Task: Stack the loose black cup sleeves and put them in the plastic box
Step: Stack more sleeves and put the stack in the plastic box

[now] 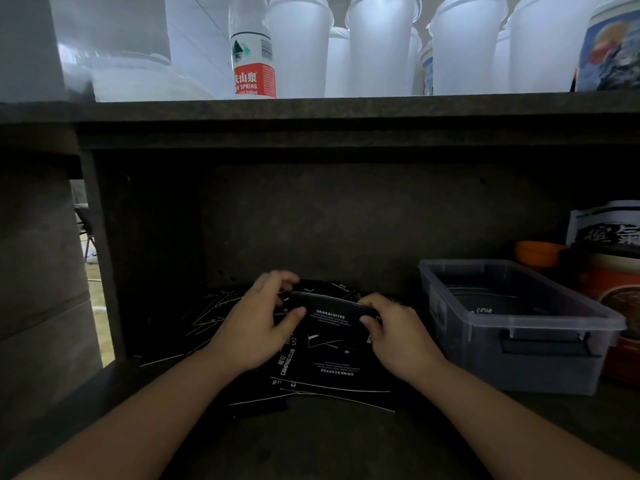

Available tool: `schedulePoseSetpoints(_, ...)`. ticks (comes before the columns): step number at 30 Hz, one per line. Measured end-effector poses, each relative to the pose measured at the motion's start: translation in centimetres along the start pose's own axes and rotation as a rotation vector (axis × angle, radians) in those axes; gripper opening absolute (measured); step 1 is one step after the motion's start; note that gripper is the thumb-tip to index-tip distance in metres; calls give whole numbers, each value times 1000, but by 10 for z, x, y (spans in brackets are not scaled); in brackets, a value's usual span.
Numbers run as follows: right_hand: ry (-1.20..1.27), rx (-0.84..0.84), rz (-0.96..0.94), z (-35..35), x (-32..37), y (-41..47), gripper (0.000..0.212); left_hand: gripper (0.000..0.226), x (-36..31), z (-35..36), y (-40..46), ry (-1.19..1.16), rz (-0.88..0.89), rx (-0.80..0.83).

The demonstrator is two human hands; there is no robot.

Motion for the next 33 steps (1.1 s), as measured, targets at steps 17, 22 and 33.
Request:
schedulePoseSetpoints(17, 5, -50, 73, -11, -5, -2, 15, 60, 15, 34, -29, 40, -111, 788)
schedulePoseSetpoints(22, 2, -4, 101, -5, -12, 2, 17, 35, 15, 32, -21, 18, -79, 696)
schedulePoseSetpoints(33, 142, 9, 80, -9, -6, -1, 25, 16, 25, -27, 0, 100, -124, -2)
Point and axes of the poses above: each hand's wrist, its own y-axis towards the middle knuckle, its own z-axis out of the palm, x = y × z, the point moved 10 cm from there along y, towards the middle knuckle, and after that the axes turned 8 degrees about x, right-handed, at the moved point
